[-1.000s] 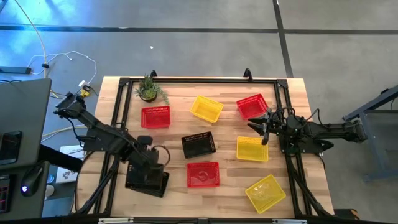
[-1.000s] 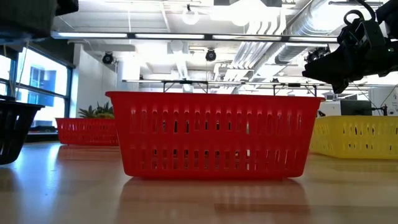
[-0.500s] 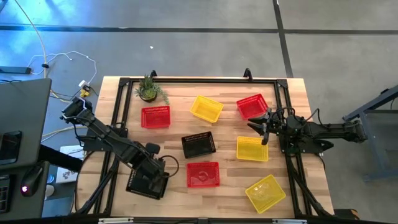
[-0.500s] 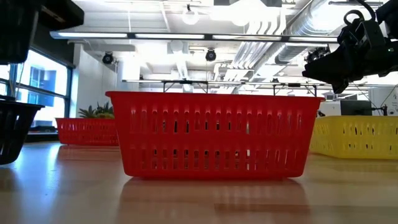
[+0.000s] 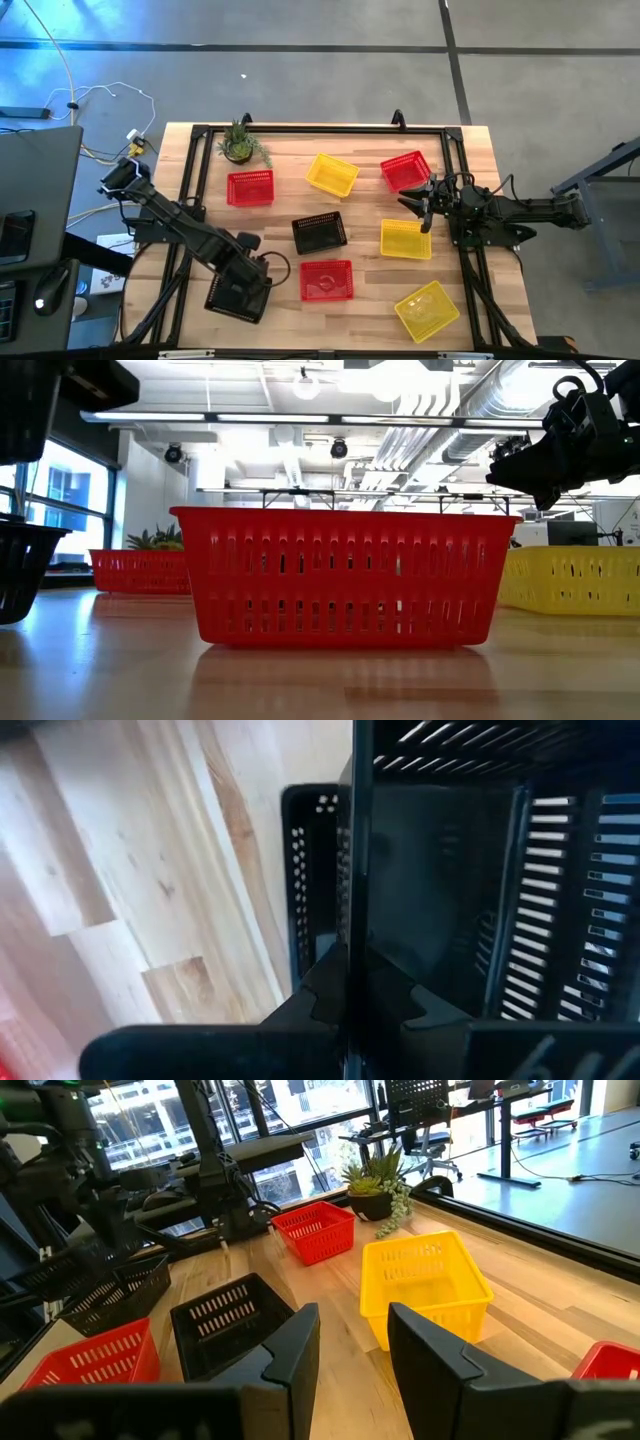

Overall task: Stack baskets by color
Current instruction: Stack the top left black bin on top of the bottom black bin

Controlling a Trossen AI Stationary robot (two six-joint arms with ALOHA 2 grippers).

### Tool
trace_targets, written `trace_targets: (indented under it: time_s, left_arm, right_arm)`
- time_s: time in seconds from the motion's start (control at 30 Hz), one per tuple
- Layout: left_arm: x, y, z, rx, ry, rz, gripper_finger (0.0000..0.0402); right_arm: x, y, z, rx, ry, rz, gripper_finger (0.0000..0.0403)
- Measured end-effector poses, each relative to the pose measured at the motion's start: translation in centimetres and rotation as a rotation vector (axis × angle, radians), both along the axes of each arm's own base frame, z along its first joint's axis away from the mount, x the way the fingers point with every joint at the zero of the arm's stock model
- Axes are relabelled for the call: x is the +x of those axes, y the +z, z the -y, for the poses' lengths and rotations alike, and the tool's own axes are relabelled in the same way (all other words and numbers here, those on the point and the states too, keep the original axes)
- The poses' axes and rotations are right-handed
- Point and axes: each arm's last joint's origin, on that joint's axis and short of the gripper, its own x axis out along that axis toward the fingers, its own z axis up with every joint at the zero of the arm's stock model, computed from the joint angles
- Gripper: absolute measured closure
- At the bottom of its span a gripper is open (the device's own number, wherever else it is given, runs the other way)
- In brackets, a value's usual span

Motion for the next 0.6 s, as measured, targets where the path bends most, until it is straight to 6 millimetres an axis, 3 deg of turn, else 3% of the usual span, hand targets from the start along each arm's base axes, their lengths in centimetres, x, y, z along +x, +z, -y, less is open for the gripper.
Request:
trace_targets:
  time_s: [0.6]
  left_arm:
    - [1.7,-2.6,-1.2,-0.002,-0.008,-0.135,0.0401]
  right_arm:
    - [0.0,0.0,0.0,0.0,0.0,0.0,0.0293]
